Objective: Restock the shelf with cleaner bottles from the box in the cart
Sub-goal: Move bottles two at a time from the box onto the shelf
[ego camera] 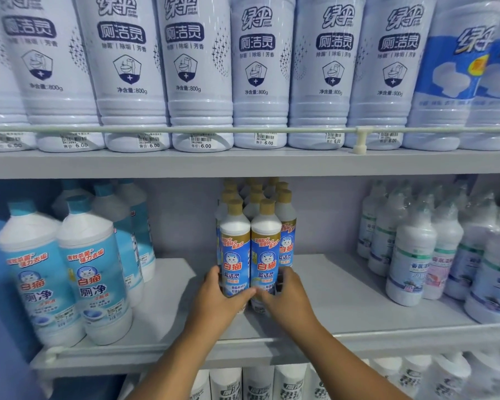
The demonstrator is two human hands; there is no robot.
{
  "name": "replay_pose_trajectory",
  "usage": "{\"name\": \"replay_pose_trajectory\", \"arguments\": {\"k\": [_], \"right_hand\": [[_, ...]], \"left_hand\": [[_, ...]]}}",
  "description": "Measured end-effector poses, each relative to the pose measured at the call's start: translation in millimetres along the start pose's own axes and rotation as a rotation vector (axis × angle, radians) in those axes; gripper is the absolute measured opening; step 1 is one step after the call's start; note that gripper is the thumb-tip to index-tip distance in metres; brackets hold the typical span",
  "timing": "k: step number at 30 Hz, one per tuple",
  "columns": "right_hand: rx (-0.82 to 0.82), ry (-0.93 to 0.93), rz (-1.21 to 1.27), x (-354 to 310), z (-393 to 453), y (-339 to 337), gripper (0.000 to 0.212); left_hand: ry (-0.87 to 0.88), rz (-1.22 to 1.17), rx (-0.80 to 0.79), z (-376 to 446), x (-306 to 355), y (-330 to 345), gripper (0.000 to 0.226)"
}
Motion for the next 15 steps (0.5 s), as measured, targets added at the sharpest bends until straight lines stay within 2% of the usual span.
{"name": "replay_pose_trajectory", "arguments": {"k": [6,15], "right_hand": [[0.032,-0.028,-0.010,3.3,-5.7,13.7,0.056],[0.023,-0.072,-0.089,-0.8,-12.9,19.3,0.052]], "left_hand": [[0.014,0.064,0.122,2.3,-6.8,-3.8,0.058],[0.040,0.070,0.129,-2.1,0.0,-9.6,0.060]]}}
Point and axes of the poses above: each hand's wrist, its own z-axis towards the middle knuckle, its own y-axis out of the palm, x = y × z, the point moved 3 cm from there along z, towards the middle knuckle, and after that the axes turned 10 degrees about -x, right-handed, at the moved point
